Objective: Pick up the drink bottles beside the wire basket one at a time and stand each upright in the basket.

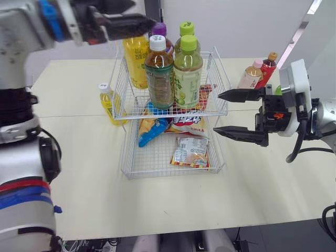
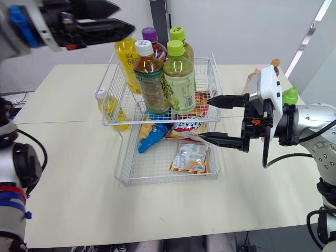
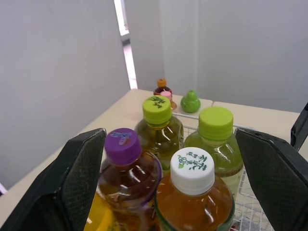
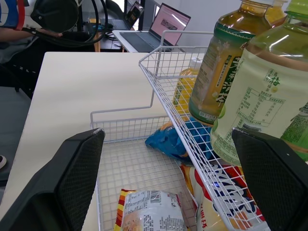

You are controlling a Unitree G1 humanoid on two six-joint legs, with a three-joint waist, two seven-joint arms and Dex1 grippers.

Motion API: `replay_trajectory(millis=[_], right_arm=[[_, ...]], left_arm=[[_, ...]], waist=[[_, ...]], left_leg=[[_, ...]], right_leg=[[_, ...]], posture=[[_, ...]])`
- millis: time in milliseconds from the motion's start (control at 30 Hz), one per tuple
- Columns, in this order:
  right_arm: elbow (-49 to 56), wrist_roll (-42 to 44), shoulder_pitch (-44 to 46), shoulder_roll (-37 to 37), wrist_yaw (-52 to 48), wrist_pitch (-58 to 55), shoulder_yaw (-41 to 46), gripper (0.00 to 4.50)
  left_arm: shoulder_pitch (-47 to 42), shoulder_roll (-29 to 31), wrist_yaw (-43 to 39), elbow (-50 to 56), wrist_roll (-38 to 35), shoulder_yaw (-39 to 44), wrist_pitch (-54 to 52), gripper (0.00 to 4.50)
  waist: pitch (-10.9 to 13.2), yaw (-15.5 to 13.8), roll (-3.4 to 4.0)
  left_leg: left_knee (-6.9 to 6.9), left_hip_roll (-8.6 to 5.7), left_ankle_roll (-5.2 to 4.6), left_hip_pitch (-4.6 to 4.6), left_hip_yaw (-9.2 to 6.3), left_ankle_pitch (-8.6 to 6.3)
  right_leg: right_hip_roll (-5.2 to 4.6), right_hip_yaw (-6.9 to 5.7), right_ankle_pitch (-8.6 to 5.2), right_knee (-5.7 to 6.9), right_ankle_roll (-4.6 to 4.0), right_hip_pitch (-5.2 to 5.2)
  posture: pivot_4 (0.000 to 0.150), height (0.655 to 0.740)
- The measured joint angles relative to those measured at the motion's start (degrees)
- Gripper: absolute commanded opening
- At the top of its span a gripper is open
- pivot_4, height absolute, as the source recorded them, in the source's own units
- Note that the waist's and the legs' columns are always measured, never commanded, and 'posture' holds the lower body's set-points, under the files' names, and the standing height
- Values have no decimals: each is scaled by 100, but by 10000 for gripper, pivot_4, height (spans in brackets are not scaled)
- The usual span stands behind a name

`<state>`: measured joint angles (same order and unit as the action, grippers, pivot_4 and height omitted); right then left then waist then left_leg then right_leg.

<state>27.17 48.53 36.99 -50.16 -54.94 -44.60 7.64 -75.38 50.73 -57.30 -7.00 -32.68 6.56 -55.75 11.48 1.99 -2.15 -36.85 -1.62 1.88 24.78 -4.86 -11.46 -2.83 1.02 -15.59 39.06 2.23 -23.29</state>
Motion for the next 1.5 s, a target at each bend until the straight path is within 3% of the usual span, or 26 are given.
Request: replay_trajectory(millis=[167, 467, 633, 867, 1133, 1500], right_arm=[[-86, -15, 32, 16, -53, 38, -41, 45000], [-287, -98, 219, 134, -248, 170, -286, 45000], [-372, -218, 265, 188, -248, 206, -339, 45000], [-444, -431, 286, 262, -215, 340, -386, 45000], [-393, -655, 81, 260, -61, 403, -414, 45000], [468, -231, -450, 326, 665, 27, -7, 45000]], left_arm=[[611, 528, 401, 216, 126, 498, 52, 44564], [2383, 916, 1069, 480, 338, 1550, 392, 44564], [3938, 879, 1117, 776, 362, 2285, 705, 44564], [5144, 501, 1206, 1063, 384, 2712, 1282, 44564], [5508, 41, 1462, 1414, 366, 2576, 1596, 44564], [5507, 30, 1553, 1423, 365, 2302, 1771, 44564]], waist=[[-1, -8, 1], [-1, -1, 1], [-1, -16, 2], [-2, -49, 0], [-3, -48, 0], [-3, -42, -1]], left_leg=[[-3, 0, 0, -3, 1, 0], [2, 4, 0, -4, 2, 0], [0, 7, 0, -4, 4, 0], [0, 7, 1, -4, 4, 0], [1, 8, 1, -4, 3, -1], [2, 8, 0, -5, 3, -1]], right_leg=[[0, 0, 0, 3, 0, 3], [-1, 1, 1, 1, -1, 0], [-20, 3, 1, -1, -2, 1], [-25, 3, 2, -5, -3, 2], [-25, 2, 3, -4, -5, 2], [-24, 2, 3, -3, -5, 3]], posture=[[1500, 7359], [1500, 7359], [1500, 7359], [1500, 7359], [1500, 7359], [1500, 7359]])
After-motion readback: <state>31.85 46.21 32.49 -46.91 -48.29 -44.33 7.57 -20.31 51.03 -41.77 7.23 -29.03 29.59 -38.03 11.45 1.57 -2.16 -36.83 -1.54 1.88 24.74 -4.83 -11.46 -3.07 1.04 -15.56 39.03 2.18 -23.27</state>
